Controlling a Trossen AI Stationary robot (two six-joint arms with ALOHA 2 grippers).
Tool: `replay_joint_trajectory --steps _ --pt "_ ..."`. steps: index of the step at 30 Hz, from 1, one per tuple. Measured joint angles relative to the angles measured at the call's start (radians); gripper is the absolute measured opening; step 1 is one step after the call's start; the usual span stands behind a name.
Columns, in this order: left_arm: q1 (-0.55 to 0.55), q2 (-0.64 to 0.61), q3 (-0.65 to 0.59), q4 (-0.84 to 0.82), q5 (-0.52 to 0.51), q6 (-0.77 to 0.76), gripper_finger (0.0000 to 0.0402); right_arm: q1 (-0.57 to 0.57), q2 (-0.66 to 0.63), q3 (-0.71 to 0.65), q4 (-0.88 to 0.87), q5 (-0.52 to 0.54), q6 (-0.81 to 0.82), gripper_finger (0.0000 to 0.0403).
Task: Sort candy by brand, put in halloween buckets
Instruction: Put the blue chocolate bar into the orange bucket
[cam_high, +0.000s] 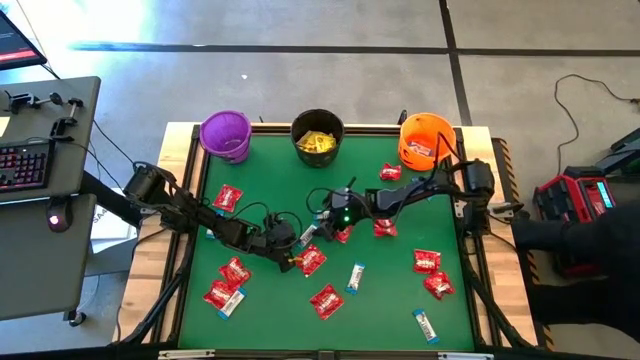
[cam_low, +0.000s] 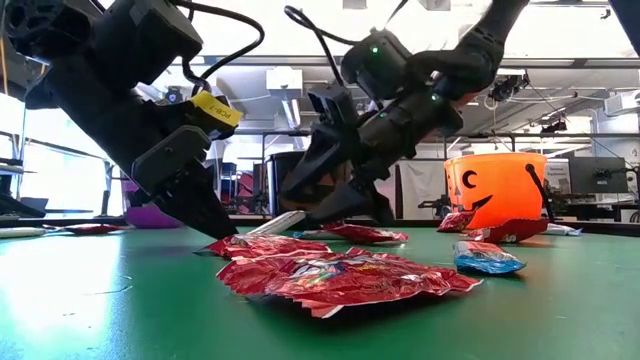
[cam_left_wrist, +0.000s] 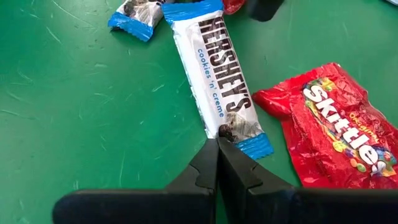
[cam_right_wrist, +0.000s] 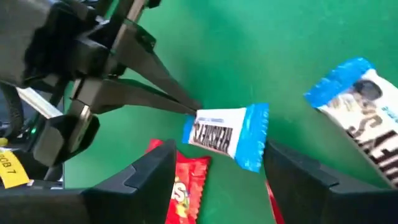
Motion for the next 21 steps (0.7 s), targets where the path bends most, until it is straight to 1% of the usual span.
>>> replay_joint_trajectory --steps 4,12,18,21 --pt "0.000 0.000 -0.001 0.007 0.000 0.000 0.0000 0.000 0.000 0.000 0.027 0.000 -0.003 0.0220" --pt "0.000 0.002 -0.002 0.019 -0.008 0.001 0.0000 0.000 0.000 0.000 0.023 0.008 -0.002 0.0174" --pt "0.000 0.003 -0.002 0.022 -0.017 0.007 0.0000 0.000 0.000 0.000 0.025 0.030 0.001 0.0159" --pt "0.000 0.003 -0.002 0.023 -0.019 0.007 0.0000 0.000 0.000 0.000 0.025 0.032 0.001 0.0143"
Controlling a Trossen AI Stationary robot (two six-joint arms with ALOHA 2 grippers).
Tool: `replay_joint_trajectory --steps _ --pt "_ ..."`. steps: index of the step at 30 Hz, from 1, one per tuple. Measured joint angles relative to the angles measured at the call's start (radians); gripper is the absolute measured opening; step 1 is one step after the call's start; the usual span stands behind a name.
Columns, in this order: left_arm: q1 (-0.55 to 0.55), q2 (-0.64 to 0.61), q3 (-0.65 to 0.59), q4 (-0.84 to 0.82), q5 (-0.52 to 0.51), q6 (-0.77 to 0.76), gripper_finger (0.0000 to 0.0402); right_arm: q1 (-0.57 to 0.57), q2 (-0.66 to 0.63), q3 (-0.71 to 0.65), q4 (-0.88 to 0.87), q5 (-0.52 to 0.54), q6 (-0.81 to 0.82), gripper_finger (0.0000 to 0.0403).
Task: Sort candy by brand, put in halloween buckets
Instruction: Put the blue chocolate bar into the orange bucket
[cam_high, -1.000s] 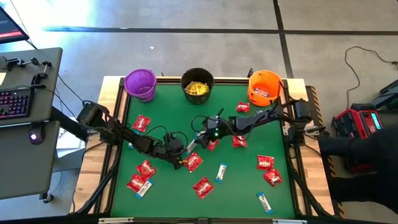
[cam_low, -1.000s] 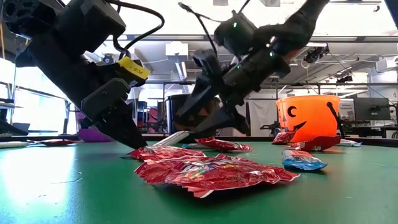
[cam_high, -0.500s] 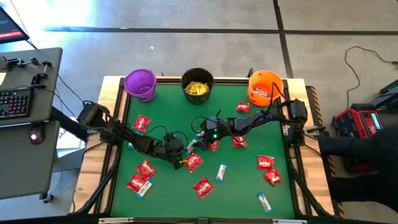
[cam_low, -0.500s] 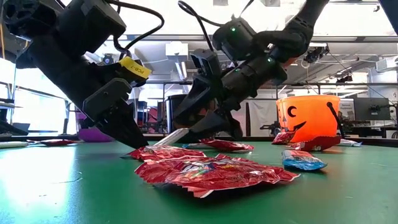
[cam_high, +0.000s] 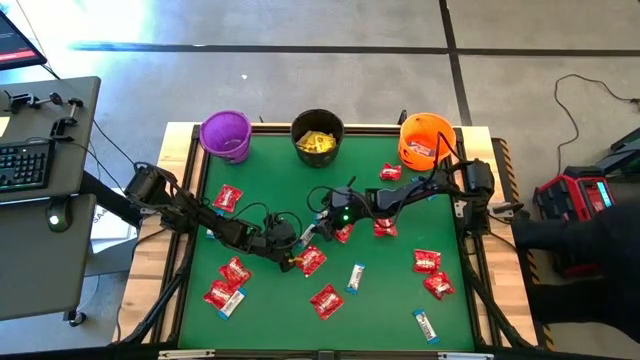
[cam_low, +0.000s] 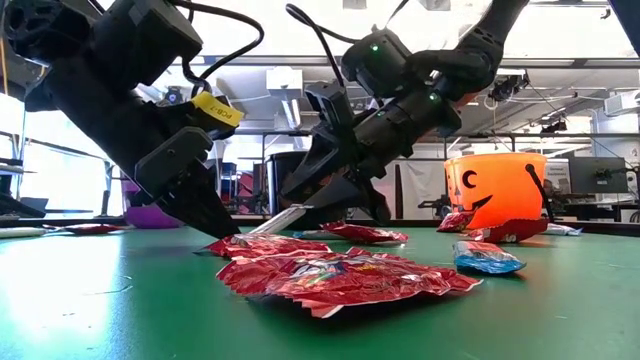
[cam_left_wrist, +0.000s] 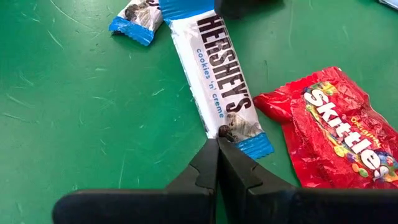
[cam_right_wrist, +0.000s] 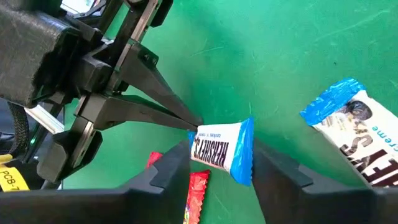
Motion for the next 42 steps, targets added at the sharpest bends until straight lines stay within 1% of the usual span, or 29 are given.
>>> replay_joint_trajectory --steps 6,8,10,16,18,20,23,31,35,39,42 --pt "0.000 0.000 0.000 0.027 -0.009 0.008 0.0000 0.000 0.000 0.000 0.004 0.002 0.005 0.0090" --pt "0.000 0.000 -0.001 0.042 -0.013 0.026 0.0000 0.000 0.000 0.000 0.004 -0.005 0.018 0.0086" --pt "0.000 0.001 -0.001 0.053 -0.019 0.041 0.0000 0.000 0.000 0.000 0.003 -0.007 0.021 0.0096" --pt "0.000 0.001 0.000 0.056 -0.025 0.045 0.0000 0.000 0.000 0.000 0.000 -0.002 0.045 0.0162" --pt "0.000 0.001 0.000 0.056 -0.029 0.045 0.0000 0.000 0.000 0.000 0.004 -0.002 0.045 0.0171" --pt "0.003 0.001 0.000 0.060 -0.034 0.045 0.0000 0.000 0.000 0.000 0.012 -0.003 0.045 0.0170" --pt "0.016 0.001 0.000 0.077 -0.033 0.046 0.0000 0.000 0.000 0.000 0.012 -0.007 0.047 0.0156" --pt "0.053 0.003 -0.002 0.115 -0.041 0.079 0.0000 0.000 0.000 0.000 0.013 -0.010 0.056 0.0099" --pt "0.061 0.003 -0.002 0.119 -0.041 0.084 0.0000 0.000 0.000 0.000 0.013 0.022 0.056 0.0065" --pt "0.061 0.003 -0.002 0.136 -0.032 0.127 0.0000 0.000 0.000 0.000 0.013 0.058 0.054 0.0031" --pt "0.060 0.003 -0.002 0.140 -0.030 0.133 0.0000 -0.001 0.000 0.000 0.012 0.058 0.045 0.0020"
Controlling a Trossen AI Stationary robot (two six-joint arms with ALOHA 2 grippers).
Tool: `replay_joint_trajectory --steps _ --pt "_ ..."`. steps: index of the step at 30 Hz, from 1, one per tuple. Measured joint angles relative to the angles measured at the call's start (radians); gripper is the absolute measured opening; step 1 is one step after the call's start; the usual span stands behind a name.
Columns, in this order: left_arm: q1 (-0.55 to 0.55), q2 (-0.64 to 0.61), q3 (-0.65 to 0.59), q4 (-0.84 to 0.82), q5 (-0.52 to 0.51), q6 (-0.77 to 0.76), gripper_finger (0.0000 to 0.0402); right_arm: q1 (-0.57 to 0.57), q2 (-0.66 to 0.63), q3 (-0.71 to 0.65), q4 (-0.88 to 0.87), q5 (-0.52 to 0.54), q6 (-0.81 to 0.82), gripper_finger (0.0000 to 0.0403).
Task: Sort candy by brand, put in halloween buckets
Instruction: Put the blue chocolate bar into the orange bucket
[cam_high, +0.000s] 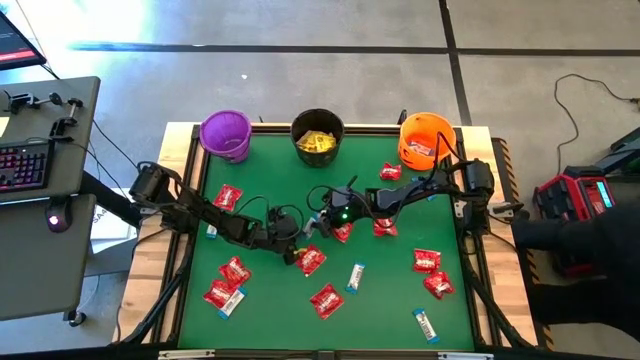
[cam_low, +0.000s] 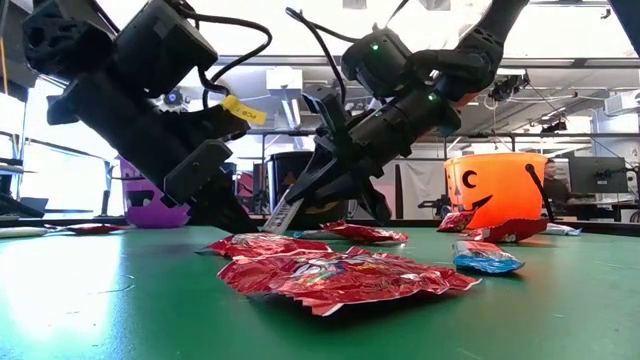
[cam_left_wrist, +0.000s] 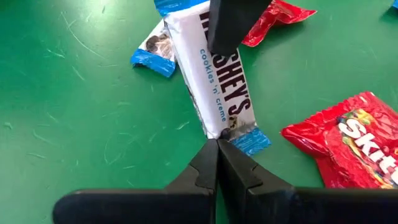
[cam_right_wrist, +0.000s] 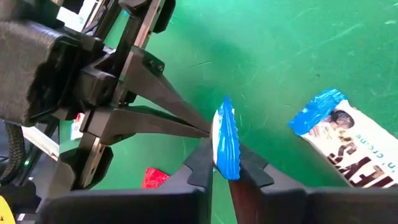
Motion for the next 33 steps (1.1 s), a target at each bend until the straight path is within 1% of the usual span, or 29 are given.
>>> replay_joint_trajectory --steps 9,14,17,22,25,28,33 --pt "0.000 -0.001 0.000 0.007 -0.002 -0.036 0.0006 0.000 0.000 0.000 0.011 0.019 -0.026 0.0020" --pt "0.002 -0.011 0.000 0.011 0.003 -0.061 0.0033 0.000 0.000 0.000 0.015 0.019 -0.026 0.0020" --pt "0.010 -0.030 0.000 0.011 0.027 -0.089 0.0053 0.000 -0.005 0.000 0.014 0.025 -0.026 0.0019" --pt "0.028 -0.105 0.000 -0.001 0.031 -0.084 0.0084 -0.001 -0.038 0.000 0.001 0.044 -0.028 0.0019" --pt "0.048 -0.161 0.003 -0.013 0.032 -0.064 0.0097 -0.003 -0.071 0.000 -0.035 0.081 -0.046 0.0019" --pt "0.067 -0.213 0.004 -0.027 0.031 -0.040 0.0105 -0.013 -0.115 0.000 -0.092 0.111 -0.054 0.0019" --pt "0.107 -0.308 0.003 -0.054 0.031 0.009 0.0106 -0.041 -0.210 0.000 -0.198 0.187 -0.098 0.0019"
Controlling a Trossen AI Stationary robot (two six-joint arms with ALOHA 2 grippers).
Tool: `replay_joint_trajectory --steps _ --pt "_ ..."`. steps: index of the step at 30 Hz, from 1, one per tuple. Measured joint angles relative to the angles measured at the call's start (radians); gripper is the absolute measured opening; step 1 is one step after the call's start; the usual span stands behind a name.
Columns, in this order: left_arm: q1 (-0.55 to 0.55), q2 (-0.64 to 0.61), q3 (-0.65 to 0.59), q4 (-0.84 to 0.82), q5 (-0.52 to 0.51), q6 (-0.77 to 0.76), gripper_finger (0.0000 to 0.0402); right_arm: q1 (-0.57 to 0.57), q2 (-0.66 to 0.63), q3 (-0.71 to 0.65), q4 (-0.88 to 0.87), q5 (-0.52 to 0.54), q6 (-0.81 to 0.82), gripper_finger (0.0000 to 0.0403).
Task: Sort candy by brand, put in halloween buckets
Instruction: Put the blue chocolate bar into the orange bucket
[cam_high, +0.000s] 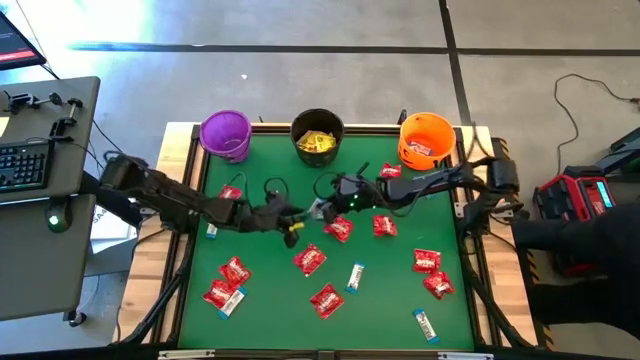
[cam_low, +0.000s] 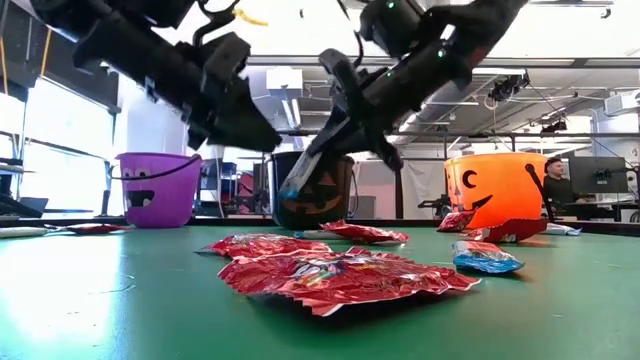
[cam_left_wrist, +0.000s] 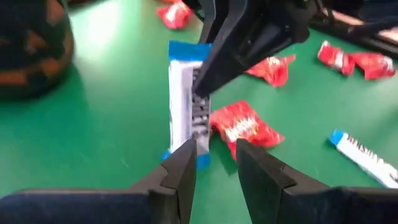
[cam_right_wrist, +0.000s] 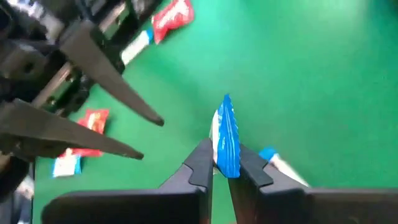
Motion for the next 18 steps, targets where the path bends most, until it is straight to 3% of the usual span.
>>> replay_joint_trajectory --steps 5,18 --pt "0.048 -0.088 0.000 -0.029 0.019 0.055 0.0106 -0.042 -0.124 0.000 -0.167 0.102 -0.019 0.0019" --pt "0.176 -0.196 0.000 -0.039 0.252 0.107 0.0106 -0.207 -0.583 0.000 -0.737 0.412 0.106 0.0019"
